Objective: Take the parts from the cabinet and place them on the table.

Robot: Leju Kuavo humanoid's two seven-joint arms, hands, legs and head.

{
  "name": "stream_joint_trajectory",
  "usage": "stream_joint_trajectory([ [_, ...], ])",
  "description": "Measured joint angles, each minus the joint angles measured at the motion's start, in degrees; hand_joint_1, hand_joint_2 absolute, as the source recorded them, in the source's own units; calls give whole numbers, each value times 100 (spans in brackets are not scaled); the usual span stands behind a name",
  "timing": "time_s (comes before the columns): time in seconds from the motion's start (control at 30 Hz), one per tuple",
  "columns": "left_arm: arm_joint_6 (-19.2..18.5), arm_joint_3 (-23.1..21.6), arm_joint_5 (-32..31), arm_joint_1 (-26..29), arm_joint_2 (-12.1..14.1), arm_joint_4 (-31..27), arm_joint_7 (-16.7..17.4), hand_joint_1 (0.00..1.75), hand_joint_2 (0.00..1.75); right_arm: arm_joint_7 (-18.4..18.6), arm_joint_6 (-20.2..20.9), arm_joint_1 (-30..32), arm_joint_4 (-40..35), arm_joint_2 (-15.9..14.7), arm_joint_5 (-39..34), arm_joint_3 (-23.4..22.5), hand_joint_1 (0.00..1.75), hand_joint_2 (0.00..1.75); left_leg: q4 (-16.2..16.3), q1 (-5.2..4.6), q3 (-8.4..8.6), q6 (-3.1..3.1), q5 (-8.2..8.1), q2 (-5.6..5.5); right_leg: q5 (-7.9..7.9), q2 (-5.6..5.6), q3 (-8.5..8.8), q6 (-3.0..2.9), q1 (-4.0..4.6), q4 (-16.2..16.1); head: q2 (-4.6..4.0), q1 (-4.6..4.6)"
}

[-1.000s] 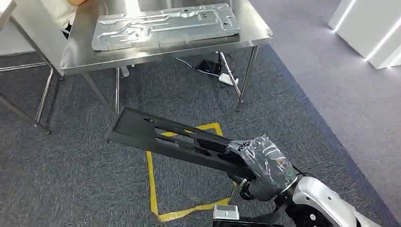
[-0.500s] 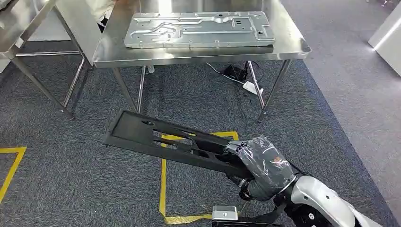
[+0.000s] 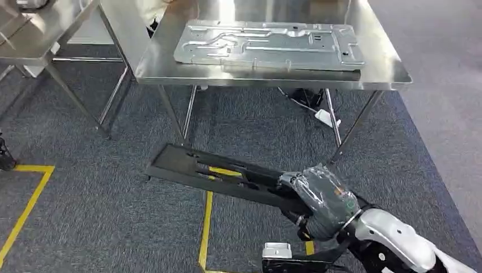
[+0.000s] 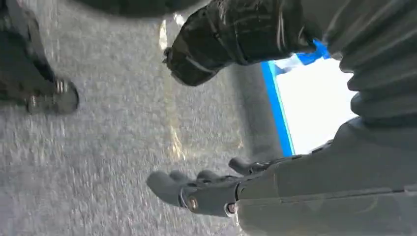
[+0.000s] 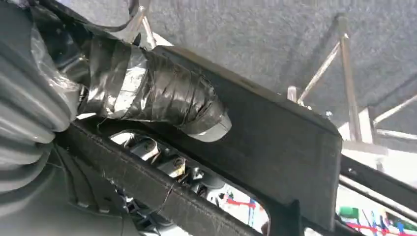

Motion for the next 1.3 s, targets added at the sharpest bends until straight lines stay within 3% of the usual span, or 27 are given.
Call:
stream_joint_trajectory([
  [0.03,-4,0,9,7,4,0,-2,0,175,24,-35,-20,-2,-42,-90,-46,175,175,9,9,34,-24,-42,18,-11,-12,43,-53,-29,-27,2,2],
  [0.07,-2,0,29,5,-9,0,-4,0,175,37,-75,-29,-2,-94,-182,-101,175,175,151,19,20,-58,-89,122,-35,-18,91,-89,-26,-44,2,-6],
  [0.1,-2,0,40,-5,-15,0,-7,0,175,40,-136,-30,-2,-147,-294,-171,175,175,470,24,-149,-94,-227,205,-61,-35,135,-126,-23,-55,2,-52],
  [0.17,0,0,48,-8,-15,0,-15,0,175,70,-221,-15,7,-234,-528,-339,175,175,1371,52,-711,-135,-528,247,-124,-63,195,-147,3,-57,0,-44],
  [0.2,0,0,50,-6,-15,0,-15,0,175,77,-232,1,18,-265,-598,-414,175,175,1698,56,-954,-137,-573,260,-163,-72,231,-149,16,-57,0,-44],
  [0.23,0,0,53,1,-17,0,-15,0,175,83,-241,30,33,-284,-650,-475,175,175,1790,56,-1098,-127,-479,266,-205,-75,285,-151,25,-57,0,-41],
  [0.27,0,0,57,17,-17,0,-15,0,175,83,-245,48,48,-306,-674,-521,175,175,1605,54,-1095,-101,-236,265,-253,-74,353,-150,37,-57,0,-44],
  [0.33,0,0,63,31,-17,0,-15,0,175,83,-265,69,66,-339,-696,-621,175,175,675,35,-814,-1,486,248,-357,-55,521,-145,62,-62,0,-41],
  [0.37,0,0,66,34,-9,0,-15,0,175,83,-284,78,74,-350,-700,-660,175,175,292,16,-708,39,662,111,-403,-28,544,-131,39,-85,0,-37],
  [0.4,4,0,66,45,4,2,-15,0,175,83,-300,72,85,-359,-707,-691,175,175,305,17,-612,57,582,20,-419,-31,527,-101,54,-106,0,-4],
  [0.5,11,0,66,36,2,0,-22,0,175,85,-306,124,129,-365,-713,-739,175,175,113,-95,-537,104,518,102,-405,54,538,1,-59,-193,0,-24],
  [0.53,13,0,66,22,4,0,-22,0,175,83,-306,125,136,-371,-715,-747,175,175,-21,-75,-447,123,528,143,-418,86,622,41,-37,-239,2,-24],
  [0.6,13,0,68,33,2,0,-26,0,175,83,-306,117,155,-374,-711,-776,175,175,-214,-33,-234,166,534,229,-510,-8,533,38,-18,21,2,-13],
  [0.67,9,0,83,20,2,0,-33,0,175,83,-302,99,171,-374,-702,-802,175,175,-220,-30,-161,211,456,316,-790,-8,-14,54,0,883,2,15],
  [0.7,7,0,90,16,-6,0,-39,0,175,83,-291,112,190,-374,-698,-802,175,175,-213,-32,-117,219,403,363,-865,-10,-318,68,-6,1285,0,9],
  [0.73,2,0,101,15,-4,0,-50,0,175,83,-284,115,203,-374,-698,-802,175,175,-207,-32,-76,218,354,393,-821,-12,-500,81,-8,1442,0,15],
  [0.8,2,0,107,12,-7,0,-50,0,175,83,-278,99,221,-376,-698,-807,175,175,-161,-17,39,187,234,467,-341,-53,-458,117,-34,1017,2,11],
  [0.87,-2,0,114,16,-13,0,-50,0,175,83,-249,76,227,-378,-698,-811,175,175,-71,8,164,112,57,539,209,-258,-114,143,-46,70,0,18],
  [0.9,-4,0,118,22,0,2,-50,0,175,99,-232,58,243,-372,-698,-809,175,175,-47,-44,135,58,-19,562,57,-476,-80,127,42,104,0,31],
  [0.93,-4,2,123,12,4,2,-50,0,175,112,-214,21,234,-394,-698,-815,175,175,8,-56,145,31,-93,596,49,-411,-49,31,43,51,2,48],
  [1.03,-20,0,149,-4,-2,2,-57,0,175,123,-182,9,251,-400,-693,-818,175,175,-46,-69,211,-11,-140,752,12,-242,-57,-56,33,47,2,44],
  [1.07,-17,0,151,-15,-4,2,-64,0,175,123,-177,7,249,-402,-678,-818,175,175,-24,-49,250,-39,-199,693,-6,-214,-18,-85,15,27,2,33],
  [1.1,-20,0,151,-25,-11,2,-66,0,175,118,-173,-2,249,-411,-654,-820,175,175,173,-27,185,-77,-277,518,-29,-191,21,-118,9,19,2,9],
  [1.13,-24,0,151,-27,-11,2,-68,0,175,99,-140,-23,249,-411,-628,-820,175,175,575,-3,-46,-109,-427,411,-53,-169,59,-154,10,6,2,-2],
  [1.2,-35,2,151,-29,-11,2,-70,0,175,70,-40,-59,251,-418,-599,-820,175,175,1542,23,-688,-143,-701,366,-110,-109,131,-164,25,-12,0,2],
  [1.23,-37,2,151,-26,-13,2,-70,0,175,68,-13,-62,251,-426,-595,-820,175,175,1817,23,-941,-140,-666,365,-146,-79,173,-163,33,-12,0,0],
  [1.3,-39,0,151,4,-17,2,-70,0,175,64,15,-64,251,-435,-595,-815,175,175,1552,21,-1036,-98,-205,360,-231,-20,300,-160,43,-13,2,0],
])
